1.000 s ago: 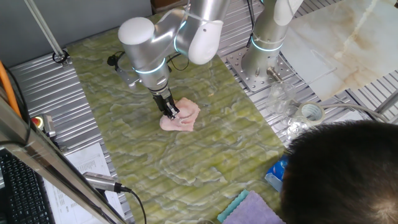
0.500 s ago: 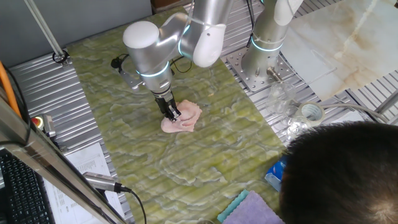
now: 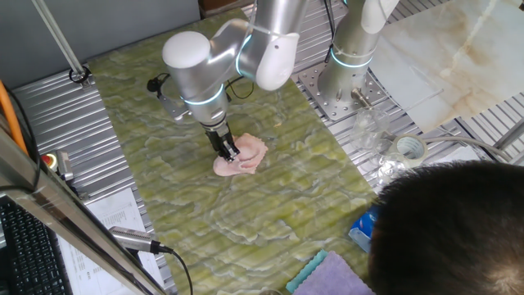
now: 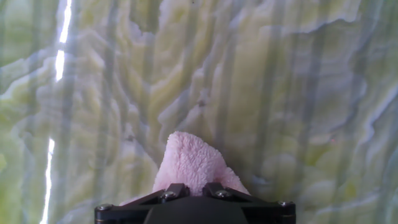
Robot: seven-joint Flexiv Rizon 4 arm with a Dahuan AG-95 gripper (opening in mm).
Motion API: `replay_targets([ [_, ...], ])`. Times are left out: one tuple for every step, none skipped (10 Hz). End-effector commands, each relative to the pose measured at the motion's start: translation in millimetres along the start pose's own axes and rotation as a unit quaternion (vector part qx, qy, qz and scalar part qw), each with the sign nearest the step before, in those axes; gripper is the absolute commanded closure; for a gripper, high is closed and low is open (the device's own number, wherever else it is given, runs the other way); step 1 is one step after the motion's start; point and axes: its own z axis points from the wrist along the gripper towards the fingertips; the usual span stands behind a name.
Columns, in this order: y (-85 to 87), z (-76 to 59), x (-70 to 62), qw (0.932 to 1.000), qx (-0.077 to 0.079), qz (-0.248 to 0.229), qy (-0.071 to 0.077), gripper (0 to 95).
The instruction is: Clean the table with a cloth
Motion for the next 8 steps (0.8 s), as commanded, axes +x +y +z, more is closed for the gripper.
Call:
replay_targets([
  [-0.1, 0.1, -0.9, 0.9999, 0.006, 0.000, 0.009, 95.0],
  [-0.1, 0.1, -0.9, 0.9999, 0.006, 0.000, 0.015, 95.0],
  [0.3, 0.2, -0.7, 0.9998, 0.005, 0.000, 0.021, 95.0],
  [1.3, 0.4, -0.2, 0.9993, 0.003, 0.000, 0.037, 95.0],
  [1.9, 0.6, 0.3, 0.9989, 0.001, 0.000, 0.047, 95.0],
  [2.4, 0.8, 0.6, 0.9987, 0.000, 0.000, 0.051, 95.0],
  [3.0, 0.9, 0.9, 0.9985, 0.003, 0.000, 0.055, 95.0],
  [3.0, 0.9, 0.9, 0.9985, 0.004, -0.001, 0.055, 95.0],
])
